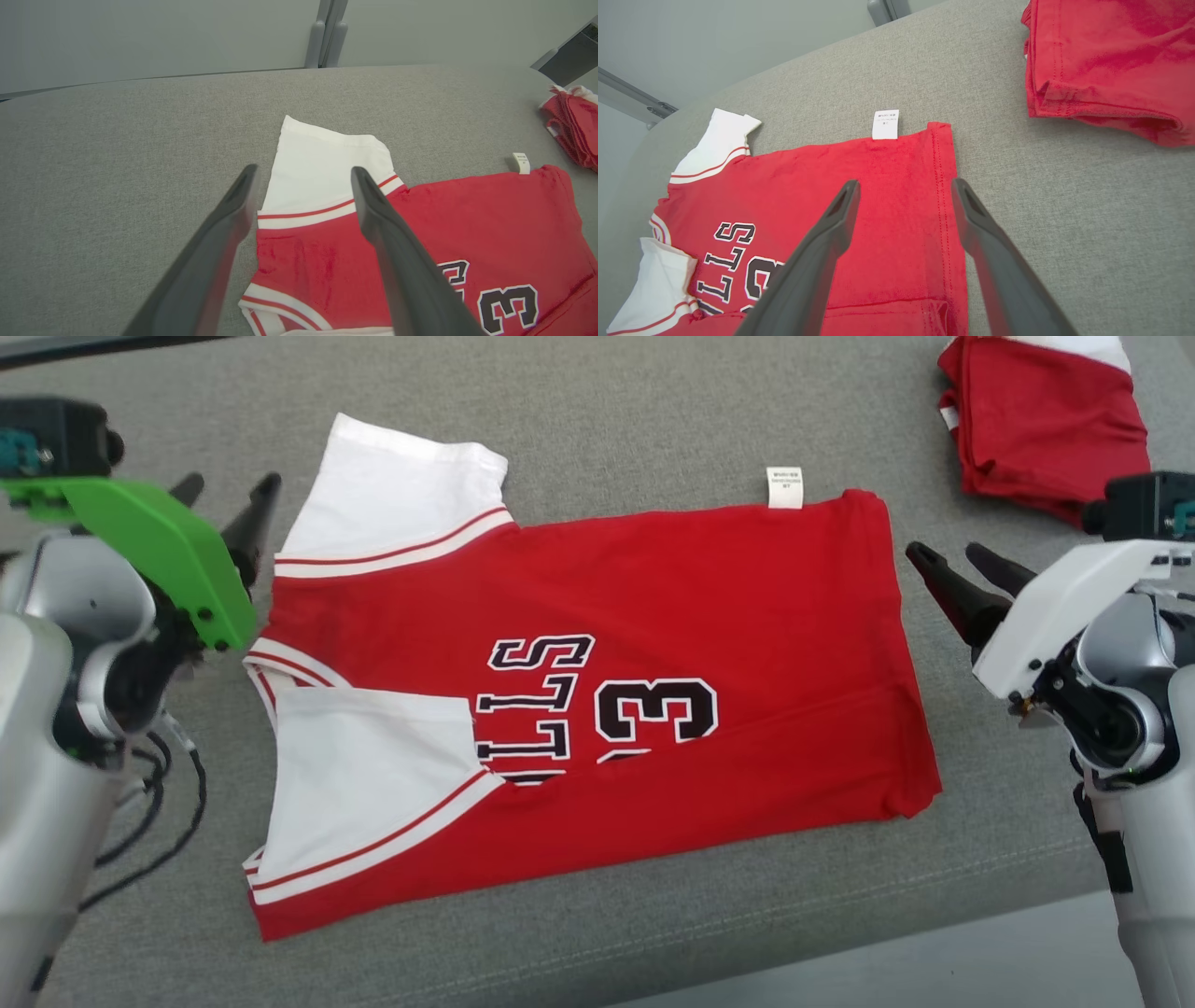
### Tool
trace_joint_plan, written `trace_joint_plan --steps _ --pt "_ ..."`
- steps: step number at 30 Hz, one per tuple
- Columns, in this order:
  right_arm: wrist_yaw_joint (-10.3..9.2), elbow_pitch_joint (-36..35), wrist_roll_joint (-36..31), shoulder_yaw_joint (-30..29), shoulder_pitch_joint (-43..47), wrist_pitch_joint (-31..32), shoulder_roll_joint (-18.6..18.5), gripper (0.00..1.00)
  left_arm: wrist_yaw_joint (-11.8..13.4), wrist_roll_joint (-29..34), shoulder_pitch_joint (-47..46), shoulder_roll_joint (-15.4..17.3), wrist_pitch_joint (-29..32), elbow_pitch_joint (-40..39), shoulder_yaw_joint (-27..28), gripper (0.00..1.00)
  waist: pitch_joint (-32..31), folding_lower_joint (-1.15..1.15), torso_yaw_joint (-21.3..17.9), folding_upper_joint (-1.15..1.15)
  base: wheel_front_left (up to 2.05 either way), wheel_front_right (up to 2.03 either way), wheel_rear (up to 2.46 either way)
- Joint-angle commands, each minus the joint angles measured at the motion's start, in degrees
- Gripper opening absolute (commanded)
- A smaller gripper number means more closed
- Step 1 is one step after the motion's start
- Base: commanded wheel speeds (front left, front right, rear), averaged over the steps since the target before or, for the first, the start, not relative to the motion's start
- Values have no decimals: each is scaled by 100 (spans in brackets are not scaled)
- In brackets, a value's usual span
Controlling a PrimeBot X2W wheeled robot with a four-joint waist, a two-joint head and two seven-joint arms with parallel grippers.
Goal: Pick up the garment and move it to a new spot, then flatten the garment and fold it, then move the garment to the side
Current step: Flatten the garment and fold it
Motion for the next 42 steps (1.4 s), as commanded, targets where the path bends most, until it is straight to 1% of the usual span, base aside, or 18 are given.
trace_joint_plan --steps 1,5,8,12,17,22,28,31,36,37,38,39,40,41,42 --pt "1 12 48 79 -182 40 -30 100 -30 61 -268 52 160 101 -39 100 511 -1 -328 0 0 0 0" --pt "1 100 84 373 -652 99 -46 100 -170 197 -983 198 634 390 -176 100 880 -1 -508 0 0 0 0" --pt "1 191 134 596 -962 90 -52 100 -240 259 -1373 234 870 632 -243 100 1112 -1 -636 0 0 0 0" --pt "1 280 237 893 -1333 40 -36 100 -321 342 -1759 330 1119 907 -312 100 1389 -1 -847 0 0 0 0" --pt "1 353 454 1248 -1687 -41 -27 100 -428 375 -2113 544 1376 1132 -298 100 1650 -1 -1142 0 0 0 0" --pt "1 392 645 1501 -1855 -155 -69 100 -417 418 -2277 718 1458 1283 -253 100 1781 -1 -1340 0 0 0 0" --pt "1 467 798 1684 -1918 -302 -120 100 -374 504 -2294 875 1480 1380 -290 100 1821 -1 -1461 0 0 0 0" --pt "1 515 865 1762 -1927 -374 -158 100 -337 560 -2248 975 1468 1400 -298 100 1825 -1 -1495 0 0 0 0" --pt "1 595 956 1847 -1952 -470 -229 100 -310 554 -2247 1054 1522 1399 -301 100 1806 -1 -1488 0 0 0 0" --pt "1 612 964 1860 -1959 -485 -241 100 -318 547 -2253 1053 1527 1392 -311 93 1797 -1 -1479 0 0 0 0" --pt "1 631 972 1873 -1973 -486 -253 100 -327 533 -2255 1038 1549 1382 -320 84 1786 -1 -1466 0 0 0 0" --pt "1 645 983 1888 -1994 -494 -262 100 -362 511 -2251 1022 1553 1369 -335 60 1775 -1 -1455 0 0 0 0" --pt "1 656 998 1910 -2013 -511 -265 100 -403 471 -2237 1000 1563 1361 -338 51 1763 -1 -1447 0 0 0 0" --pt "1 681 1011 1925 -2035 -521 -266 100 -418 470 -2225 982 1559 1357 -347 47 1755 -1 -1442 0 0 0 0" --pt "1 702 1014 1939 -2064 -524 -261 100 -427 467 -2212 963 1534 1372 -356 46 1750 -1 -1442 0 0 0 0"
